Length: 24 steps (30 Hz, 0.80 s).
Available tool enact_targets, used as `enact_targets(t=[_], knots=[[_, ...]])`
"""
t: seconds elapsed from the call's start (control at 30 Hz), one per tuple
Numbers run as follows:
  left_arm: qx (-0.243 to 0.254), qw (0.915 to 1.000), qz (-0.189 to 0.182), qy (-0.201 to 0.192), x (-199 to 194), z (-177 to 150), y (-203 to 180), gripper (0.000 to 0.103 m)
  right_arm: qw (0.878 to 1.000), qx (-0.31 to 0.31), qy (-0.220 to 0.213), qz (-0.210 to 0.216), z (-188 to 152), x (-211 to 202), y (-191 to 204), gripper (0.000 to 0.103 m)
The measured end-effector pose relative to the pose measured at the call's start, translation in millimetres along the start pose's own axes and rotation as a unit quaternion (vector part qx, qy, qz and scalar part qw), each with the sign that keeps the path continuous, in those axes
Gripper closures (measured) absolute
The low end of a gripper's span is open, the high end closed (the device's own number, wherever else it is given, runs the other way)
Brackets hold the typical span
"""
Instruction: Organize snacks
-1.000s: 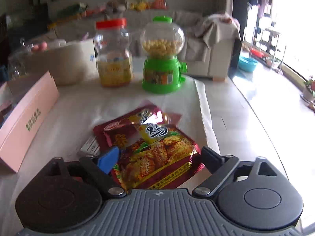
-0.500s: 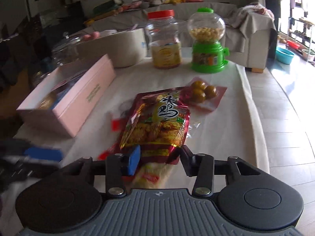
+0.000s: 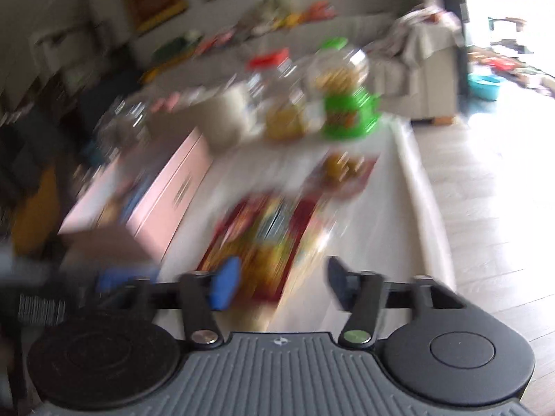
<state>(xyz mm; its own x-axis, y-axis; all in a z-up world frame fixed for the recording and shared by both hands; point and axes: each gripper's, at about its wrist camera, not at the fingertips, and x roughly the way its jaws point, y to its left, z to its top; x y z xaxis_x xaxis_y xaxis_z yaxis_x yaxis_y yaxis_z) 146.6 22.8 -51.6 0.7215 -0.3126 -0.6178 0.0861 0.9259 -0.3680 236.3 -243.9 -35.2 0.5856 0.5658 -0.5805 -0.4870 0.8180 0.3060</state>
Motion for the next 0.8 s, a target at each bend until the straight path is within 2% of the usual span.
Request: enact_targets(t=[0.13, 0.23, 0.37, 0.43, 0.47, 0.5, 0.63, 0.73, 0.8], knots=[[0.020, 0.9997, 0.014, -0.004, -6, 1, -3, 0.043, 0.998, 0.027, 0.019, -0.062, 53, 51, -8, 0.038], [0.030, 0.9994, 0.013, -0.015, -14, 2, -3, 0.043, 0.994, -0.008, 0.028, -0.103, 80, 99, 0, 0.039], [0.024, 0.9996, 0.002, -0.016, -20, 1, 6, 0.043, 0.987, -0.023, 0.066, -0.144, 95, 158, 2, 0.039], [0.019, 0.9997, -0.005, -0.016, -20, -1, 13, 0.043, 0.985, -0.012, 0.081, -0.152, 95, 171, -4, 0.045], [0.014, 0.9998, -0.008, -0.015, -21, -2, 16, 0.043, 0.985, -0.019, 0.078, -0.155, 94, 171, -4, 0.057], [0.008, 0.9998, -0.010, -0.014, -20, -2, 19, 0.043, 0.984, -0.031, 0.077, -0.157, 92, 167, -3, 0.057], [-0.018, 0.9995, -0.020, -0.012, -15, -3, 30, 0.043, 0.989, -0.044, 0.095, -0.104, 75, 137, -1, 0.057], [-0.024, 0.9991, -0.034, -0.011, -11, -3, 30, 0.043, 0.989, -0.070, 0.092, -0.096, 48, 103, 6, 0.057], [-0.018, 0.9991, -0.039, -0.008, -8, -1, 27, 0.043, 0.991, -0.061, 0.099, -0.070, 32, 81, 4, 0.057]])
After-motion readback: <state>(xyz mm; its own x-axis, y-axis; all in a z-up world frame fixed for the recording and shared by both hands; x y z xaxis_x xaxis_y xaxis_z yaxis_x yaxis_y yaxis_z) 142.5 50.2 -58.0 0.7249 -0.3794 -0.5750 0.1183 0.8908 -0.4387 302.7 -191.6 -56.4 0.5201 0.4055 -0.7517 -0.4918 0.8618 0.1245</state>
